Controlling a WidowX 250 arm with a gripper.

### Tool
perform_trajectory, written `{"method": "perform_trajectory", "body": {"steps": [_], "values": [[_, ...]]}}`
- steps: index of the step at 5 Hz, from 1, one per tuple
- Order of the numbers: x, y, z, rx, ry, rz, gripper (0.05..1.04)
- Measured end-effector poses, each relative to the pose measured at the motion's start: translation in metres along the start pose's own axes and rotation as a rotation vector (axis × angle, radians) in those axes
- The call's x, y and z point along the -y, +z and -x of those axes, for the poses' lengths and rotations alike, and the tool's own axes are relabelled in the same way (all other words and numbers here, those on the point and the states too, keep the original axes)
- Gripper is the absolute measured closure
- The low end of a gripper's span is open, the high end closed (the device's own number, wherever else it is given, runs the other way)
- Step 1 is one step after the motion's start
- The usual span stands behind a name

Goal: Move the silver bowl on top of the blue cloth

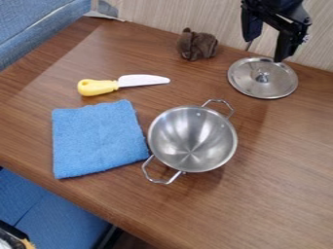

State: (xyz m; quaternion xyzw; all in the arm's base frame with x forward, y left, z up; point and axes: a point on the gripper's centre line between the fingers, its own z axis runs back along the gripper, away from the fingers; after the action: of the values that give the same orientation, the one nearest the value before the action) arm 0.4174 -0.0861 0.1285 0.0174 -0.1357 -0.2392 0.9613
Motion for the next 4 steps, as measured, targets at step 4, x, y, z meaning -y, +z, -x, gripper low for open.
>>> {"method": "perform_trajectory", "body": {"steps": [4], "values": [[0.036, 0.034, 0.041, -0.061, 0.046, -0.075, 0.082]]}}
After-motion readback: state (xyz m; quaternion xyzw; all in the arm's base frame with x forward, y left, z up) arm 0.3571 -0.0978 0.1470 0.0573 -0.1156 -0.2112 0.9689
